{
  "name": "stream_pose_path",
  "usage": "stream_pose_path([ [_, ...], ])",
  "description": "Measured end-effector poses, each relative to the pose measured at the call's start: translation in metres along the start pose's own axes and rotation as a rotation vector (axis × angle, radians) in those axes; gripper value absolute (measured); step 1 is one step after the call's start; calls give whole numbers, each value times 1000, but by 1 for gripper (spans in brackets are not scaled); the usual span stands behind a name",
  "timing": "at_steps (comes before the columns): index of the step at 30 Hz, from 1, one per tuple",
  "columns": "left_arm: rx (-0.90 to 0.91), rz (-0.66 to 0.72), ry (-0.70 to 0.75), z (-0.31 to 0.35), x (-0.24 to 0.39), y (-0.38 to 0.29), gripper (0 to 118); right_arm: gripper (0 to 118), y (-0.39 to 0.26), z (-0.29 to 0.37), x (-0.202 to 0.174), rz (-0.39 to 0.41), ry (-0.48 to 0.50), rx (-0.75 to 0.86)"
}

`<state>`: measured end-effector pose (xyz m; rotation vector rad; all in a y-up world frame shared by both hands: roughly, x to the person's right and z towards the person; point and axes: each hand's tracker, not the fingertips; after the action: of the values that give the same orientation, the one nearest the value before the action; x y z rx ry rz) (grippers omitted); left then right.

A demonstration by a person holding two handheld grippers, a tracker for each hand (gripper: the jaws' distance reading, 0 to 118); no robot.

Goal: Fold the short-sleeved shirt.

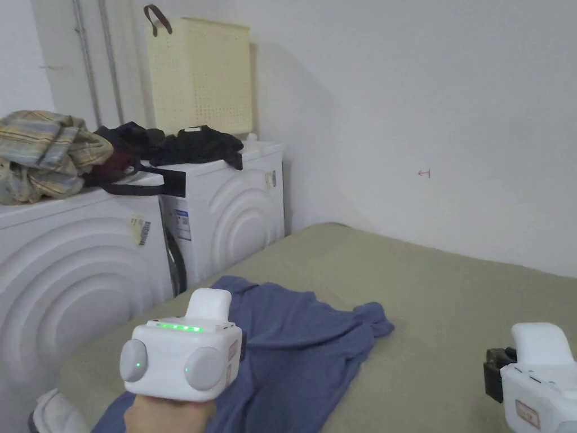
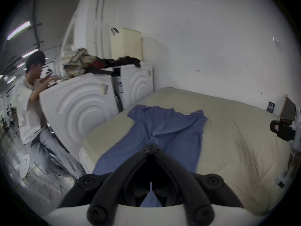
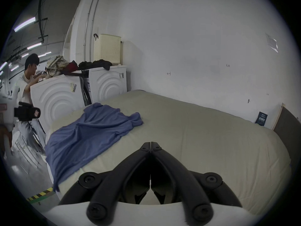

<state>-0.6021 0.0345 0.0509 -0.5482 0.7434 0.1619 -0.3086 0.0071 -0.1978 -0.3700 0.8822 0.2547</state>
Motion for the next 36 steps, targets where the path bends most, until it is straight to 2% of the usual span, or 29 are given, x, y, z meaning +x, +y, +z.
stream_pose_path([
  [6, -177, -94, -164, -121, 43, 34, 0, 0, -11, -18, 55, 17, 0, -46],
  [10, -282, -91, -140, -207, 69, 62, 3, 0, -14, -18, 80, 45, 4, -81],
  [11, -261, -89, -151, -222, 74, 67, 15, 0, -16, -21, 86, 40, 6, -91],
  [12, -255, -92, -157, -237, 81, 72, 39, 0, -19, -24, 92, 25, 11, -101],
  [13, -250, -108, -161, -248, 90, 75, 85, 0, -22, -28, 98, 19, 17, -106],
  [14, -297, -124, -138, -258, 100, 75, 114, 0, -24, -32, 103, 15, 21, -112],
  [15, -342, -134, -141, -272, 108, 76, 117, 0, -28, -37, 110, 4, 23, -120],
  [16, -308, -84, -144, -281, 115, 74, 117, 0, -31, -40, 114, 1, 29, -126],
  [18, -312, -132, -126, -293, 124, 73, 117, 0, -36, -42, 121, -54, 63, -144],
  [20, -328, -175, -56, -311, 133, 69, 117, 0, -40, -41, 127, -55, 78, -148],
  [24, -396, -181, -87, -330, 146, 57, 118, 0, -43, -31, 126, -75, 132, -146],
  [27, -505, -192, -145, -355, 152, 42, 118, 0, -42, -25, 124, -83, 155, -138],
  [28, -530, -197, -147, -355, 155, 38, 113, 0, -41, -23, 121, -62, 150, -124],
  [30, -472, -68, -186, -339, 157, 42, 85, 0, -41, -21, 118, -17, 131, -117],
  [31, -408, -67, -146, -330, 156, 46, 53, 0, -40, -22, 117, -28, 126, -114],
  [32, -373, -159, -89, -326, 159, 49, 0, 0, -40, -21, 119, -47, 140, -111],
  [33, -390, -211, -123, -333, 148, 45, 0, 0, -40, -18, 118, -58, 149, -108],
  [34, -407, -147, -176, -336, 146, 47, 0, 0, -41, -14, 117, -73, 144, -100],
  [36, -324, -165, -131, -332, 146, 48, 0, 0, -43, -9, 115, -71, 146, -76],
])
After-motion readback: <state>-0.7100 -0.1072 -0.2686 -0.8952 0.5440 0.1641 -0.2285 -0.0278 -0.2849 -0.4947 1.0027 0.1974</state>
